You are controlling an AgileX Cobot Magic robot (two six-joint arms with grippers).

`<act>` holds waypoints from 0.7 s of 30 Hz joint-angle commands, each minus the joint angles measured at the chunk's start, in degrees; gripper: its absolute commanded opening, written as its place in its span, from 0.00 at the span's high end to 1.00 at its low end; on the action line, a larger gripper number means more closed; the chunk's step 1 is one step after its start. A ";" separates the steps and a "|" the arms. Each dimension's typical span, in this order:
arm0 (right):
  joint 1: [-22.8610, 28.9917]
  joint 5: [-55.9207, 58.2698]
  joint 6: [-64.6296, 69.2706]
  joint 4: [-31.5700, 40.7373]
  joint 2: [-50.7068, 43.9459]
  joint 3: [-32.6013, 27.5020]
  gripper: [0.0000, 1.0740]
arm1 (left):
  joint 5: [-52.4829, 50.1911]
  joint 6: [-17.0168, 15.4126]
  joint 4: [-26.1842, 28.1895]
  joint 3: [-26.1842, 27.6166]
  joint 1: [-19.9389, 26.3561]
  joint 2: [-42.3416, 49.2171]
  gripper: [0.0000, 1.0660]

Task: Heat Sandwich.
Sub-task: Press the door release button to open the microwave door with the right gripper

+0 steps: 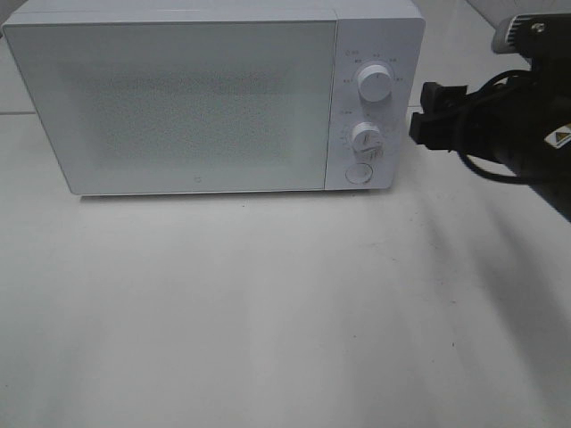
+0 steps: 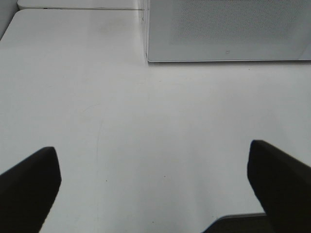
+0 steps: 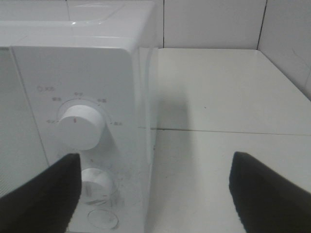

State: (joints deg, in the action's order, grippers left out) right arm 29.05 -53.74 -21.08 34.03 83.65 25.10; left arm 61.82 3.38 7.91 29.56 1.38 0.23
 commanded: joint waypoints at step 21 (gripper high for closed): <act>16.44 -11.75 -0.06 15.36 10.71 -0.06 0.29 | -0.29 -0.34 0.23 0.00 0.11 0.86 0.08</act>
State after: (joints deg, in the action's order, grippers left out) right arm 44.98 -64.97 -21.03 48.64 94.42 25.21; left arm 61.82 3.38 7.91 29.56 1.38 0.23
